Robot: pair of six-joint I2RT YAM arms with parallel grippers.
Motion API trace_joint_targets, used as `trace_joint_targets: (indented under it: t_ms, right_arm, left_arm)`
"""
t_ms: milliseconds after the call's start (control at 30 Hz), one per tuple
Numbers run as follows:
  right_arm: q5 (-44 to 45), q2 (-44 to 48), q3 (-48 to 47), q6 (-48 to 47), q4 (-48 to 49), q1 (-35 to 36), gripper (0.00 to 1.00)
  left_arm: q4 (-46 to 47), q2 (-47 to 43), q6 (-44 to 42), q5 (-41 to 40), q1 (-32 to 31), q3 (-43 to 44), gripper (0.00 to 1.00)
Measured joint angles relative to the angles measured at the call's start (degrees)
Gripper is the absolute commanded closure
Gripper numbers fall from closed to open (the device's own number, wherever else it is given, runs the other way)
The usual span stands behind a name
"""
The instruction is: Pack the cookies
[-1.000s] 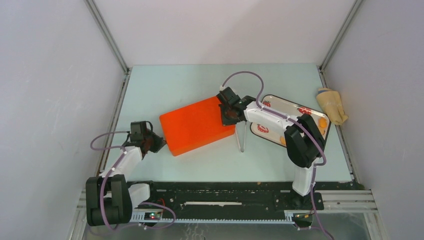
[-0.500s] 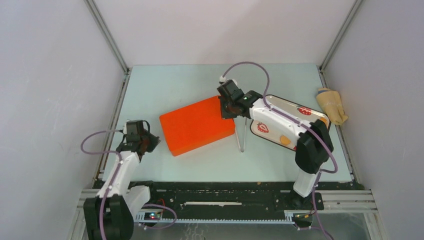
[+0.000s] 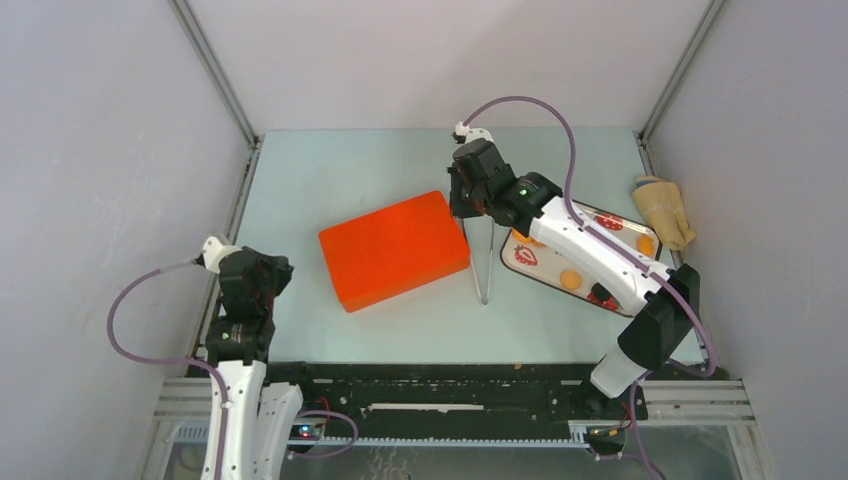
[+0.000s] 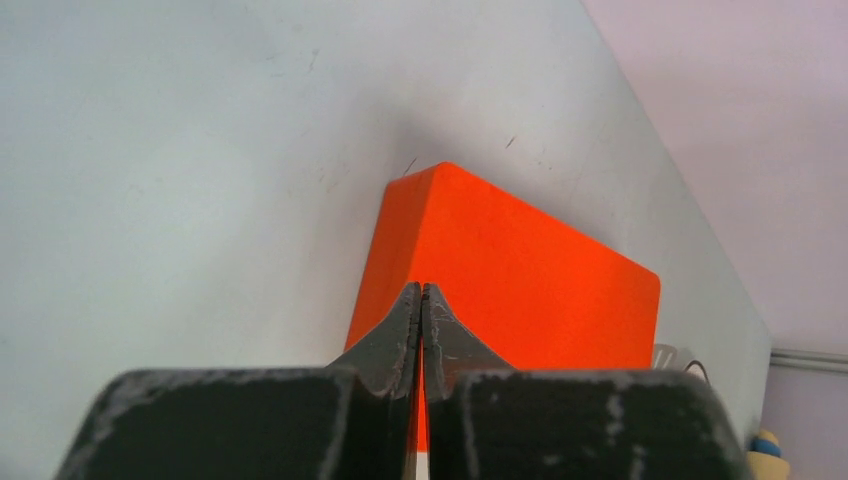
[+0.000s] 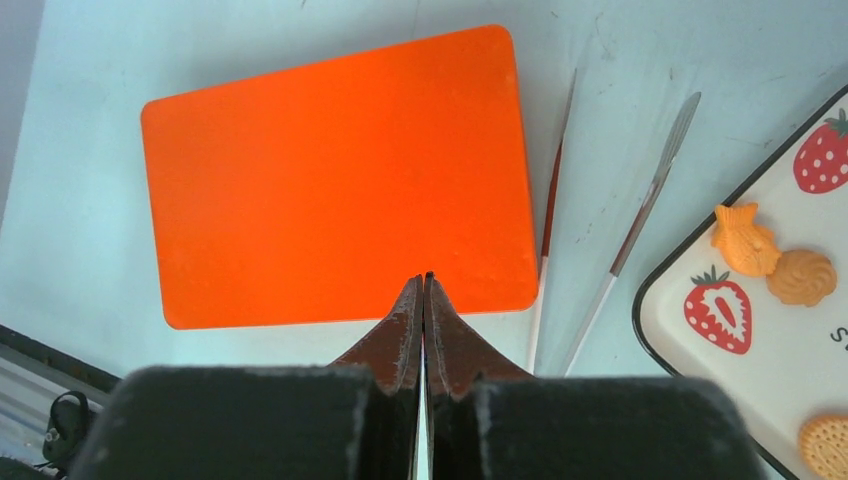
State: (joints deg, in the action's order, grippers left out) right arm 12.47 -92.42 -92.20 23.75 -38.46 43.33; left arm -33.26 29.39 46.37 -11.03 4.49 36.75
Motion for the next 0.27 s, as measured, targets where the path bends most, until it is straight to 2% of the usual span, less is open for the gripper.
trace_joint_targets:
  t_ms: [133,267]
  right_arm:
    - [0.70,-0.74,0.00,-0.35,-0.57,0.31,1.00]
    - [2.45,-1.01,0.00,-1.01,-1.27,1.42,0.94]
  left_arm:
    - [-1.16,0.92,-0.35,0.00,-0.15,0.00,0.96]
    - [-1.64,0.98,-0.44,-0.09,-0.15,0.00,0.96]
